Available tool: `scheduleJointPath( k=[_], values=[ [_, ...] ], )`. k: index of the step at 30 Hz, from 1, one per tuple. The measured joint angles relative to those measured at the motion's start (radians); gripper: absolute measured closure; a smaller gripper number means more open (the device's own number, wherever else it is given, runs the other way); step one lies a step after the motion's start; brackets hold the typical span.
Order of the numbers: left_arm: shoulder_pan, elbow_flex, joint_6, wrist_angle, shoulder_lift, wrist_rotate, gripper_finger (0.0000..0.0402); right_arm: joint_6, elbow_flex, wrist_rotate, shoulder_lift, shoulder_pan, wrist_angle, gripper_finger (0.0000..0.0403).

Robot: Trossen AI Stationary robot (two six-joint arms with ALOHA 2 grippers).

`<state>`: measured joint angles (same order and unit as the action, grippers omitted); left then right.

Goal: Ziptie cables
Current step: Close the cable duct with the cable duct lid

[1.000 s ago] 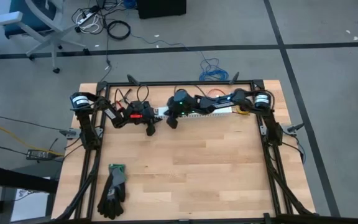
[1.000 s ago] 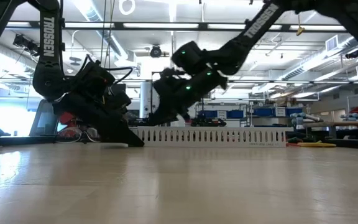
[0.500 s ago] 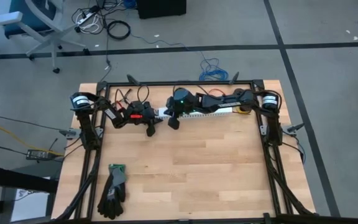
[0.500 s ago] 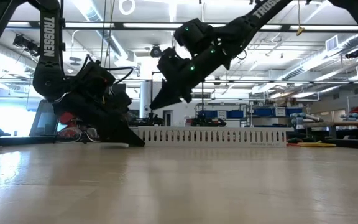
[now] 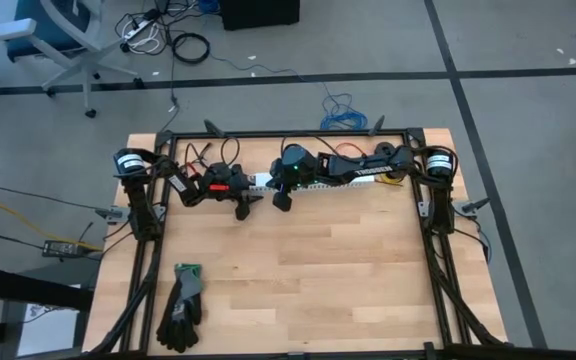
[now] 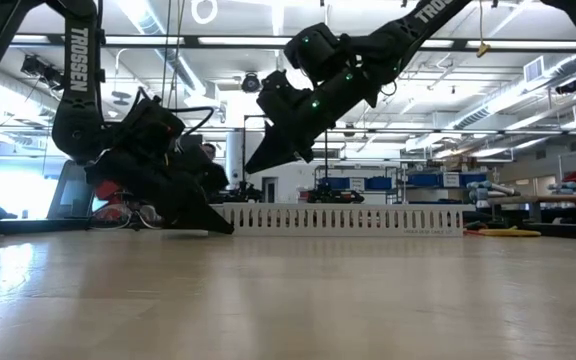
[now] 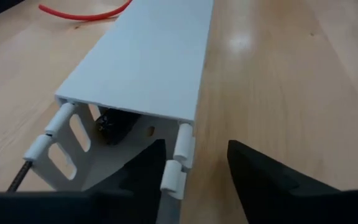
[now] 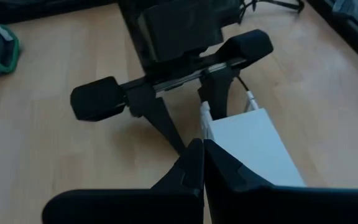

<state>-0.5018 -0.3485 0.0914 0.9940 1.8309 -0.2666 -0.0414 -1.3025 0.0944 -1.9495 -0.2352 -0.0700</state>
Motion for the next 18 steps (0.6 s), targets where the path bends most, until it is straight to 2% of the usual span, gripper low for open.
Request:
scheduleJointPath(
  k=[15,18],
  values=[
    [-0.001,0.0,-0.077,0.004,-0.001,0.005,0.0214,-0.001,0.0,0.004,0.0,0.0,0.007,0.0403],
    [-0.001,0.012,-0.083,0.001,-0.036,0.007,0.0214,-0.002,0.0,0.003,0.0,0.001,0.021,0.0403]
  ],
)
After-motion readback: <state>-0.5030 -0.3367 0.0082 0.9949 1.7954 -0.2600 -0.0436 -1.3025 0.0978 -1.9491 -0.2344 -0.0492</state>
